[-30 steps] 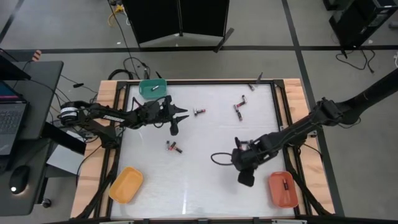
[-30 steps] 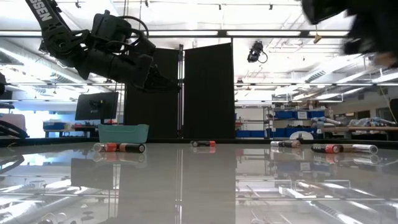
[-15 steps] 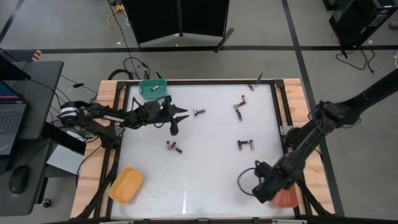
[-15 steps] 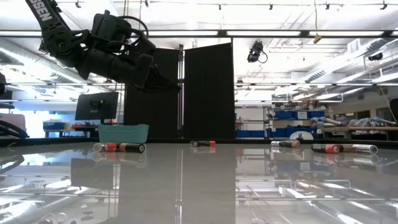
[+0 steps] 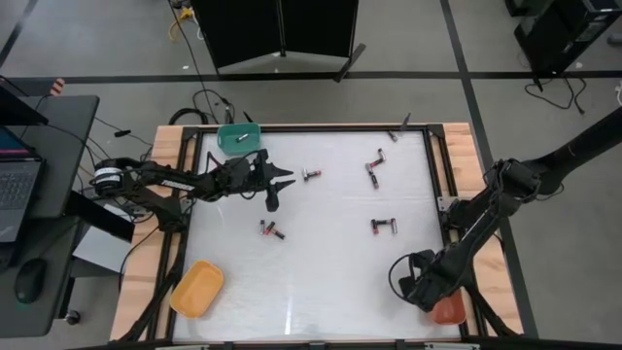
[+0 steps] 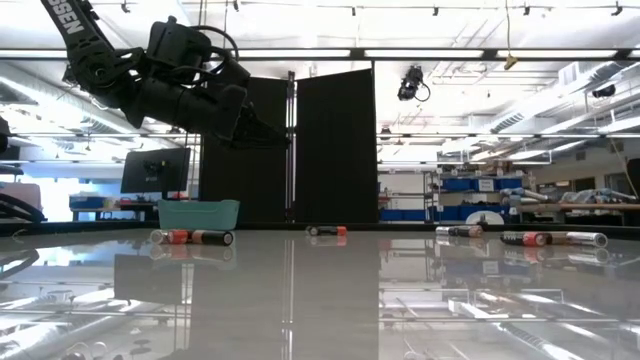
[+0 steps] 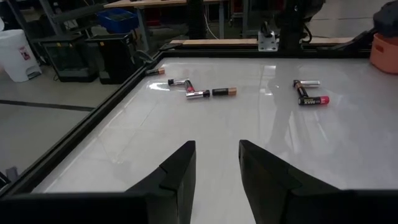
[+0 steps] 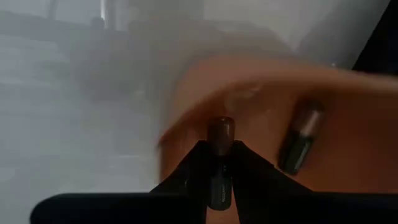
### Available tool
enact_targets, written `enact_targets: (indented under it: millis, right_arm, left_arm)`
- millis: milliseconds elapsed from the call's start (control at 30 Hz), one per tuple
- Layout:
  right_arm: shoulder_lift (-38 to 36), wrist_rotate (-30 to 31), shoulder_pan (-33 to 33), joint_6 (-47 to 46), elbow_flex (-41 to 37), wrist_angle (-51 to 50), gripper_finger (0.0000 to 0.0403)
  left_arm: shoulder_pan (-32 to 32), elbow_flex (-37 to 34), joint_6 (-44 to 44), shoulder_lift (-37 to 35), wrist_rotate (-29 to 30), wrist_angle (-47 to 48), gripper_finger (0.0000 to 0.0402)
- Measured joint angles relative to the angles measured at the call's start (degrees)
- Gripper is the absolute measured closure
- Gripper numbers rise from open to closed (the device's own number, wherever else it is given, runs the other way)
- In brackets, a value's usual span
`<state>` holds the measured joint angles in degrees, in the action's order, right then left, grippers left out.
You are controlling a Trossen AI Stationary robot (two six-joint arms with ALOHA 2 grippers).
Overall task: Sort batteries
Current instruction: Put the middle right gold battery to the left of the red battery into the orange bin, then put the top center red battery into the yellow bin
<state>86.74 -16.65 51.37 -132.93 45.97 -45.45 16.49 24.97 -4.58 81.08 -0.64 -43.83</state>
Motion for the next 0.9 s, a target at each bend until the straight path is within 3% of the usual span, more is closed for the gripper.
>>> enact_targets:
  millis: [100, 333, 533, 733, 900]
  right_arm:
    - [0.0, -0.1, -0.1, 0.0, -1.9, 1.1, 0.0339]
    - [0.0, -4.8, 0.0, 2.7, -1.8, 1.1, 0.0263]
    - [-0.1, -7.5, 0.0, 7.9, 3.6, -5.9, 0.0224]
    - [-0.3, -6.8, -1.3, 15.7, 15.2, -27.4, 0.0242]
    - [-1.2, 4.4, -5.5, 28.0, 20.5, -36.3, 0.0304]
  left_arm:
    - [0.0, 0.0, 0.0, 0.0, 0.0, 0.0, 0.0271]
    - [0.0, 0.0, 0.1, 0.0, 0.0, 0.0, 0.0271]
    - [0.0, 0.0, 0.1, 0.0, 0.0, 0.0, 0.0271]
    - [0.0, 2.6, 1.7, 0.0, -1.7, 4.8, 0.0271]
    - [-0.4, 7.1, -1.1, 0.0, -6.3, 17.8, 0.0271]
